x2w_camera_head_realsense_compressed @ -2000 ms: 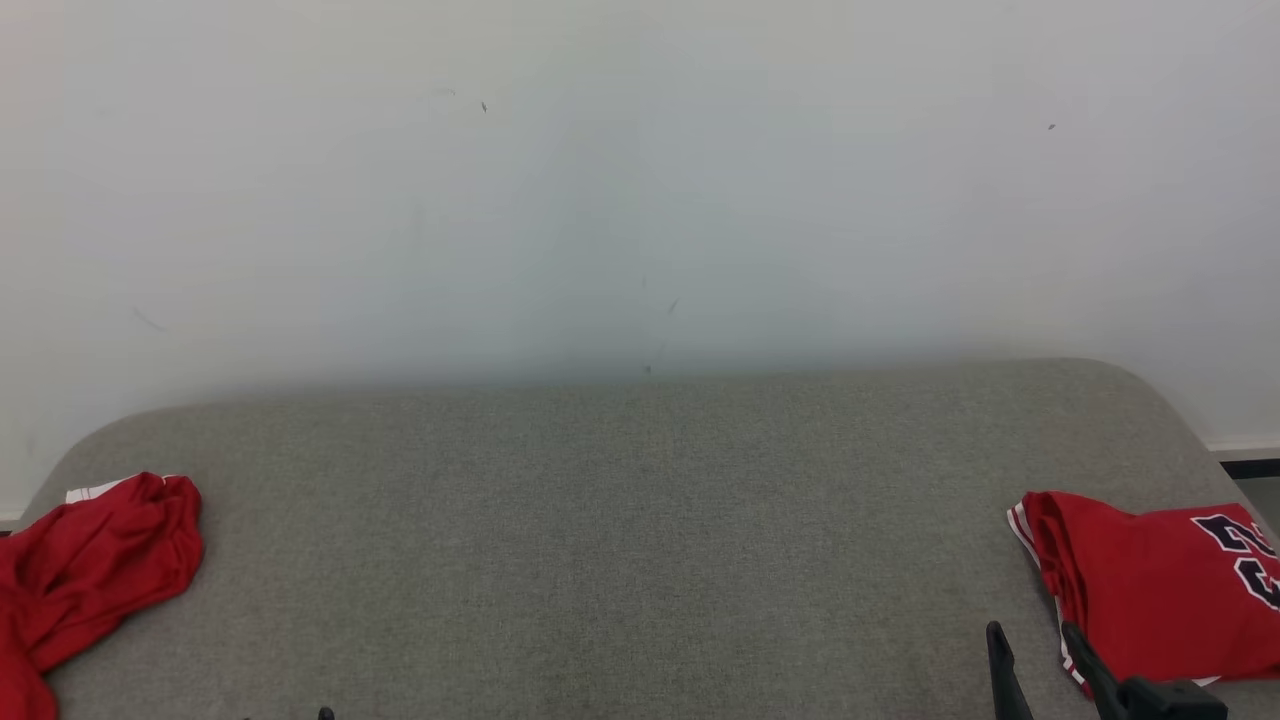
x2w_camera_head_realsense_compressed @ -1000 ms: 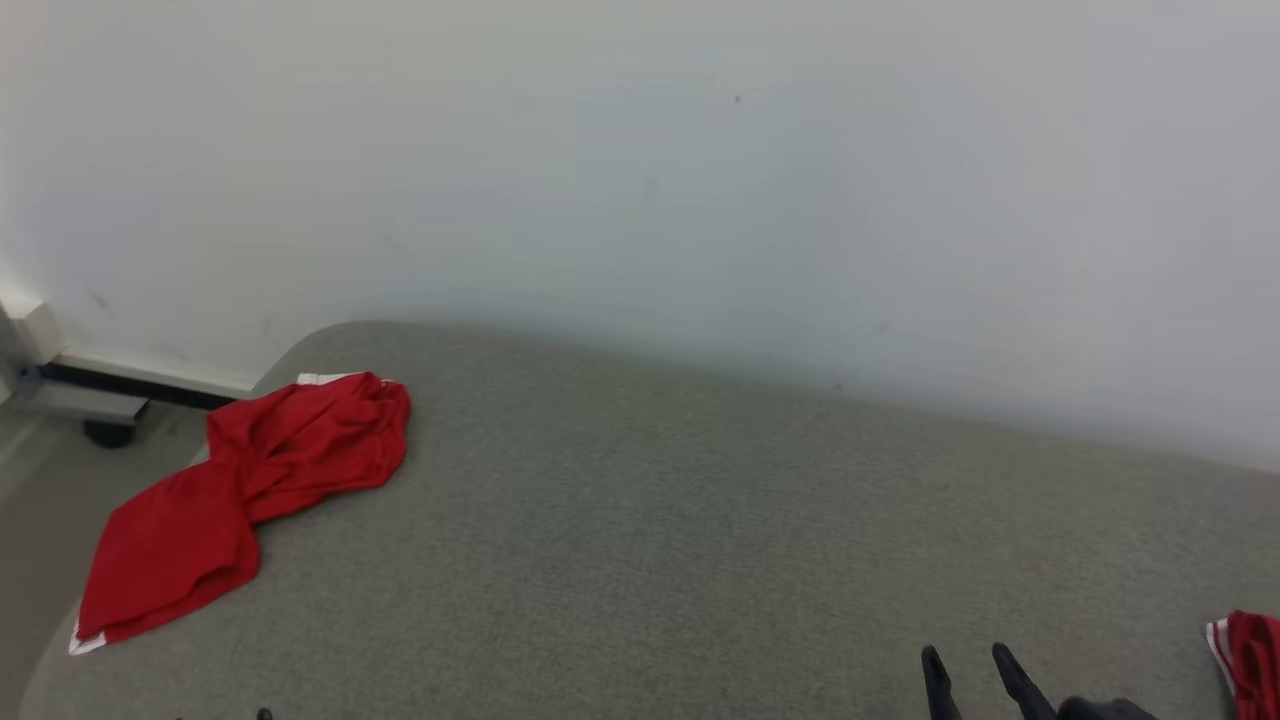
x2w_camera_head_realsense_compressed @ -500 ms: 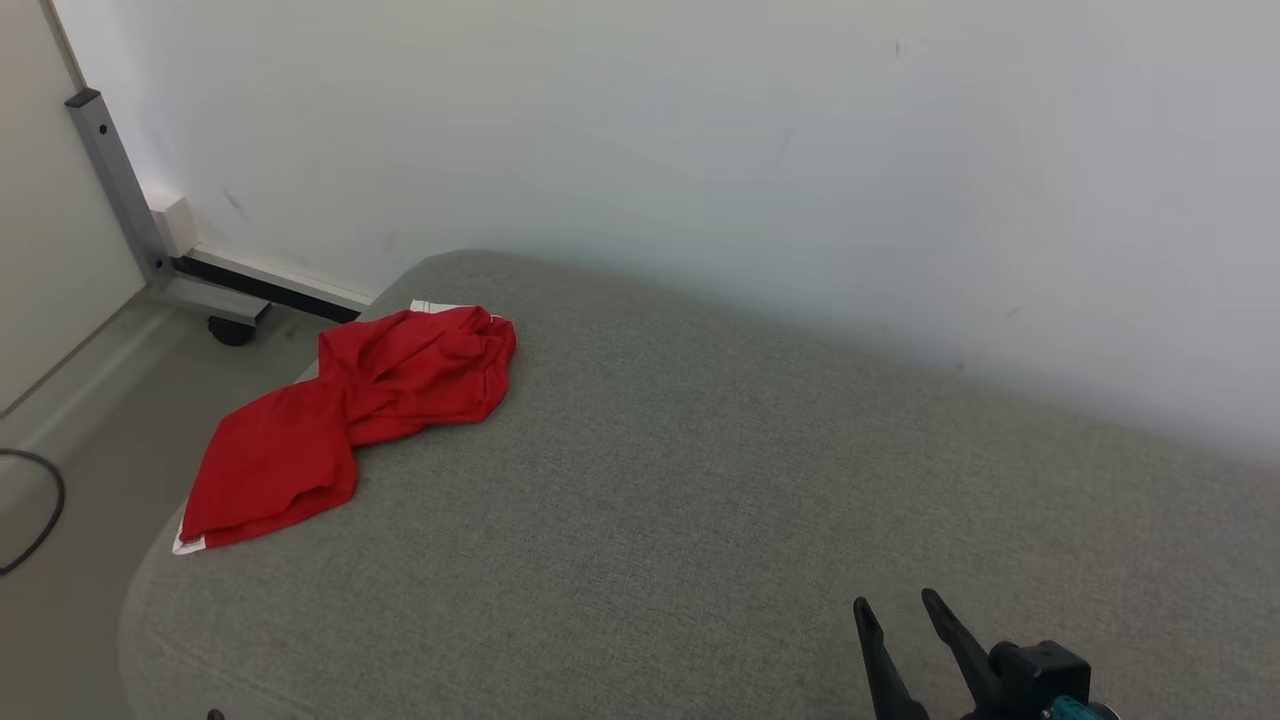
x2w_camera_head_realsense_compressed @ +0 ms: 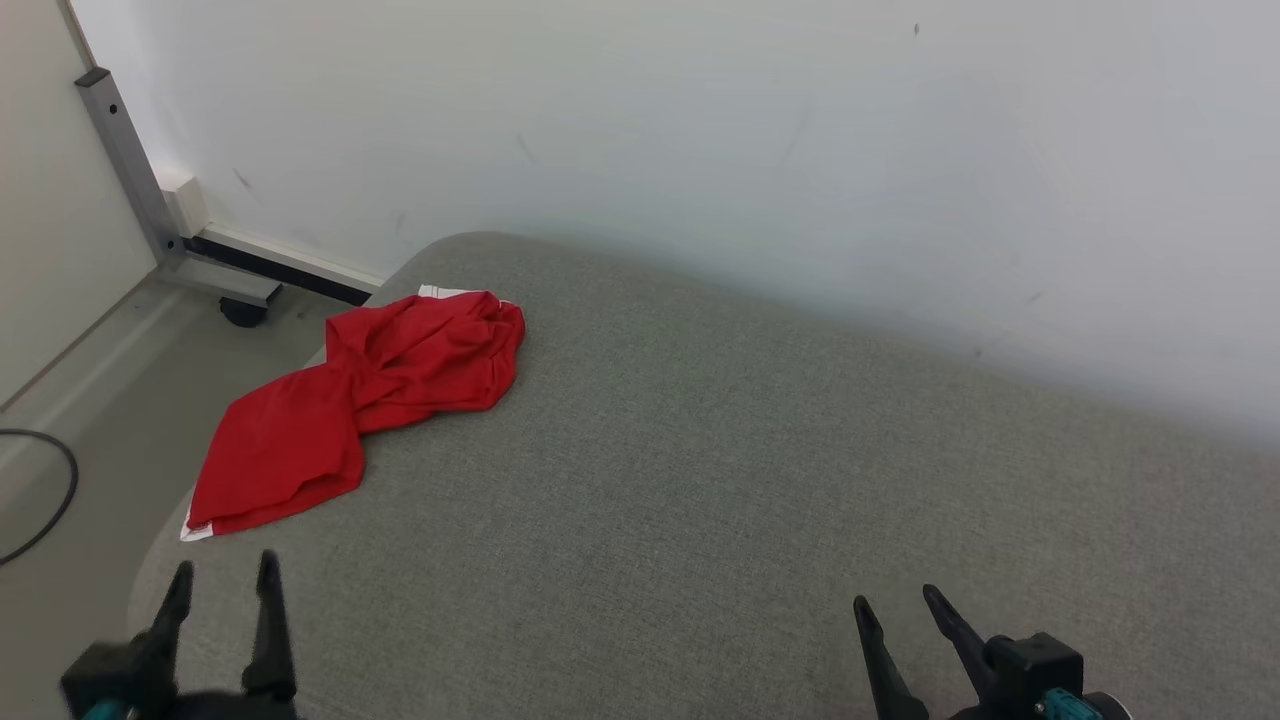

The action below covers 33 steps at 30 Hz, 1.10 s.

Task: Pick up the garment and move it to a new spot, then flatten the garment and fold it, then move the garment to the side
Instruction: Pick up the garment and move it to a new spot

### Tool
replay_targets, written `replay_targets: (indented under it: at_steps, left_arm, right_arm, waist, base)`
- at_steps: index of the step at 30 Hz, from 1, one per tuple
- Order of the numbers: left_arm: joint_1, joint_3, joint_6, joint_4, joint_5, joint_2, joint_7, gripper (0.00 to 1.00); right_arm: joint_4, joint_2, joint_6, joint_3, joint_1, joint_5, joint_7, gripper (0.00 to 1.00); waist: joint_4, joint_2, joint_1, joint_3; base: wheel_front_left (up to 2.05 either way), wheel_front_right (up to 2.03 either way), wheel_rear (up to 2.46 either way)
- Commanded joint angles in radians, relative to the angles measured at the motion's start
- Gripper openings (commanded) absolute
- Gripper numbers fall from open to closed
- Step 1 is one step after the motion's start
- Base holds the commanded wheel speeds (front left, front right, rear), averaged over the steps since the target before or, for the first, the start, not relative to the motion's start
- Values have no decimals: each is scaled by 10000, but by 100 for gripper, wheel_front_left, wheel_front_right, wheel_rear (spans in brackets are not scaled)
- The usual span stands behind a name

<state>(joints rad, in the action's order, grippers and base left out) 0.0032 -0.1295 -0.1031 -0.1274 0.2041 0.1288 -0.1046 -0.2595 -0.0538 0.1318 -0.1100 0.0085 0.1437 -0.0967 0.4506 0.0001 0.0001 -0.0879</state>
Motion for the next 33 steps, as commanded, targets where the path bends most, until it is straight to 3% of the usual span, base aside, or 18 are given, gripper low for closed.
replay_targets:
  at_steps: [1, 5, 10, 16, 24, 33]
  left_arm:
    - [-134, 74, -27, -76, 28, -1, 81, 100]
    - [-2323, 565, -131, -2115, 2, 559, 1330, 100]
    - [-4467, 845, -52, -4337, -5, 568, 2089, 100]
    - [-6140, 505, 327, -5952, 490, 220, 1577, 100]
    - [-7955, -105, 753, -7649, 1111, 218, 662, 100]
    - [-9254, -389, 878, -9057, 1494, 352, 61, 100]
  right_arm:
    - [54, -29, -24, -4, 122, -63, 12, 100]
    - [609, -221, -24, -265, 437, -242, 456, 100]
    - [2060, -702, -24, -561, 1066, -463, 1339, 100]
    - [4427, -1733, -24, -714, 1432, -556, 2644, 100]
    - [7030, -2659, -24, -243, 1905, -492, 3715, 100]
    - [8660, -2827, -24, 663, 2816, -658, 4169, 100]
  waist:
    - [11, -1, -1, 39]
    - [-107, -1, -1, 107]
    - [-571, -1, -1, 793]
    - [-1399, -1, -1, 2408]
    - [-2293, -1, -1, 4218]
    - [-2834, -1, -1, 5483]
  base:
    - [0, 0, 0]
    - [0, 0, 0]
    - [0, 0, 0]
    - [0, 0, 0]
    - [0, 0, 0]
    - [0, 0, 0]
